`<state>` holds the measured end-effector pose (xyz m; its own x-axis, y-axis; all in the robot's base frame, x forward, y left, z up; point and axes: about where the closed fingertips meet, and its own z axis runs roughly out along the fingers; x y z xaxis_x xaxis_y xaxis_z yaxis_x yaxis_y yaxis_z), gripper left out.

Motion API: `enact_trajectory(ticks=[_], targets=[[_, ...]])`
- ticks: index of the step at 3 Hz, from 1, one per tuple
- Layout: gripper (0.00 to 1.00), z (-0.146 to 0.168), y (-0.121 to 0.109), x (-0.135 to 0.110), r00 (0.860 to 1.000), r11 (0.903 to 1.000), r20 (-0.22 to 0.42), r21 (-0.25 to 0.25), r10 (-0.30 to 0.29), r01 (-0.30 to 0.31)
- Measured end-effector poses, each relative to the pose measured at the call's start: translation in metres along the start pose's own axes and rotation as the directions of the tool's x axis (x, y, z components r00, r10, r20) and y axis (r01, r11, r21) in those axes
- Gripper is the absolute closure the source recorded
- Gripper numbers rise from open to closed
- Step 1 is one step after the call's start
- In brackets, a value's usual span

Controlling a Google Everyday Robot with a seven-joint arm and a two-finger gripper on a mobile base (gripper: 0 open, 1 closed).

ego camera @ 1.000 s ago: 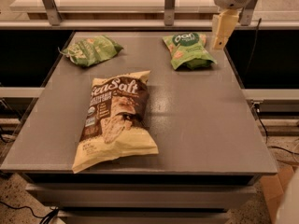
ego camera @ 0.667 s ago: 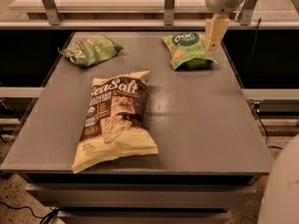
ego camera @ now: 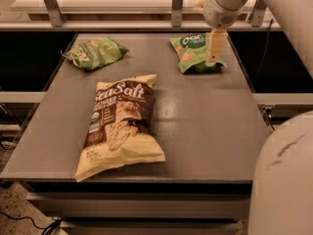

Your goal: Move green rice chip bag near brown chip bag

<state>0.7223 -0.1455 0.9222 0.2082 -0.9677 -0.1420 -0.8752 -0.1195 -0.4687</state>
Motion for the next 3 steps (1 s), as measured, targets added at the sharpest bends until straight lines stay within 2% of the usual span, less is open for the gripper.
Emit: enact_trajectory(ticks=[2, 3], targets=[[0.0, 0.04, -0.003, 0.016, 0.999, 0.9989, -0.021, -0.033, 0.033, -0.034], [0.03, 0.053, -0.003, 0.023, 0.999, 0.9975, -0.011, -0.046, 0.054, -0.054]])
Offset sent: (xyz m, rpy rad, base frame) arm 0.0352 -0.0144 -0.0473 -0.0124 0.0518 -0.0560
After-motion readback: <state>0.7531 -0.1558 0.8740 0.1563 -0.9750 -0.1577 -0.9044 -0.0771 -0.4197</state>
